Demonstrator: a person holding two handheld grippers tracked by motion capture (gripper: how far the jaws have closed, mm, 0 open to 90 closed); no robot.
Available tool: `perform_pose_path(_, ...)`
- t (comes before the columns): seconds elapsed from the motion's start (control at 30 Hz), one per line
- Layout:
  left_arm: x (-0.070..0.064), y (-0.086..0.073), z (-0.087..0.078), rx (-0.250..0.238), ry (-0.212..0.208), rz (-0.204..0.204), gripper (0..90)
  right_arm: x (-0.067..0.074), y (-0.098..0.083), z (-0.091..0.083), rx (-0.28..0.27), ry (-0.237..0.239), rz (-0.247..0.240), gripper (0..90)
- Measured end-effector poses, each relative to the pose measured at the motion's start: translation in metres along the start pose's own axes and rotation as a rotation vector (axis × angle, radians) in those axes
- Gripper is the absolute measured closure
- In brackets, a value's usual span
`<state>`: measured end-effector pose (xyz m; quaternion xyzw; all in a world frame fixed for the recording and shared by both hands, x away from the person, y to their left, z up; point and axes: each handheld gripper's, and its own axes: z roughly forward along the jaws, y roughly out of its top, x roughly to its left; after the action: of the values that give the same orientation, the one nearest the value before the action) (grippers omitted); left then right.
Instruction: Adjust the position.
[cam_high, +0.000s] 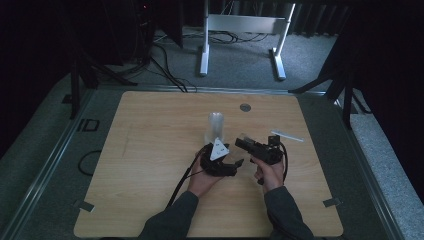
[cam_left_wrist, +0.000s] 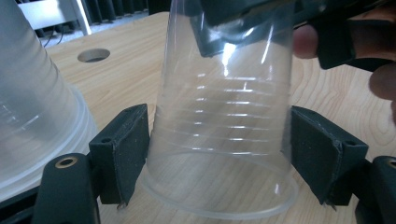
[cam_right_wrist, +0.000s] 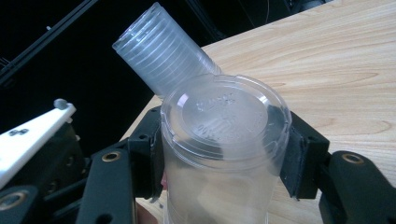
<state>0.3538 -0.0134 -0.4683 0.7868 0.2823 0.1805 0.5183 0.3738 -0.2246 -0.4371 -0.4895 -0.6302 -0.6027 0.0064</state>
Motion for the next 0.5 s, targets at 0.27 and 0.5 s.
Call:
perform_pose_path(0.27, -0.0004, -0.0005, 0.0008, 0.004, 0.002, -0.001, 25.0, -0.0005, -0.0003, 0.0, 0.003, 0.003, 0.006, 41.9)
perform_pose_path(0.5, -0.0002, -0.001, 0.0022, 0.006, -0.009, -0.013, 24.9, -0.0006, -0.0005, 0.0004, 0.004, 0.002, 0.005, 42.0)
